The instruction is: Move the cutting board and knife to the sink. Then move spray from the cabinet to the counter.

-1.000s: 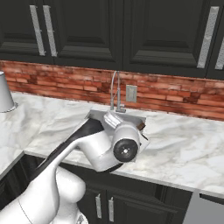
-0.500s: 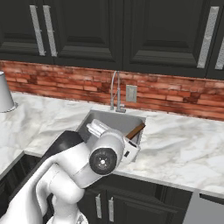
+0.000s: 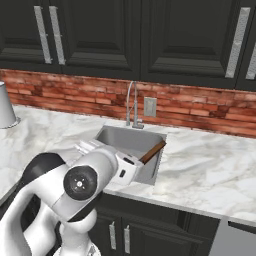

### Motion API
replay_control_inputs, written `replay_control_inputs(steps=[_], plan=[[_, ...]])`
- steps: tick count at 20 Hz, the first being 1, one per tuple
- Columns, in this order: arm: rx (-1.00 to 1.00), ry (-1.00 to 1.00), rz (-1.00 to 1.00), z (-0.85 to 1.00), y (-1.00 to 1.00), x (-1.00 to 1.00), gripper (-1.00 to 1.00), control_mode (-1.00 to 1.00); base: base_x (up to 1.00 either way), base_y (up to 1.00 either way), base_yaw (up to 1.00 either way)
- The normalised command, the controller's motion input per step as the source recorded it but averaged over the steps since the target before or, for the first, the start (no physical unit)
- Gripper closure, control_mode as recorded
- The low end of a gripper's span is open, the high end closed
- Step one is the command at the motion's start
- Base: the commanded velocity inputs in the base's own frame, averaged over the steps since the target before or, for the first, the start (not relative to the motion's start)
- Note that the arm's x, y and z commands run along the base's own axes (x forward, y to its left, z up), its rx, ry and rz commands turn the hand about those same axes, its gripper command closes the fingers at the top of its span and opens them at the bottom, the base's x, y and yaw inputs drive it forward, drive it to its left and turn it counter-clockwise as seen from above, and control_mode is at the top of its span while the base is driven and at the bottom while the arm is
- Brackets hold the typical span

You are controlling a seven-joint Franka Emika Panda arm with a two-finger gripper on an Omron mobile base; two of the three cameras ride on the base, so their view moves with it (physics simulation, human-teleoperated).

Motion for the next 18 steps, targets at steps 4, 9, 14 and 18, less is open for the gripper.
replay_control_inputs(steps=[4, 9, 14, 18], plan=[[-0.08, 0.0, 0.0, 0.23, 0.19, -0.23, -1.0, -1.0, 0.0, 0.0, 0.0], [-0.06, 0.0, 0.0, 0.26, 0.13, -0.23, -1.0, -1.0, 0.0, 0.0, 0.0], [-0.08, 0.0, 0.0, 0.06, 0.22, -0.22, -1.0, -1.0, 0.0, 0.0, 0.0], [-0.06, 0.0, 0.0, 0.0, 0.17, -0.2, -1.0, -1.0, 0.0, 0.0, 0.0]])
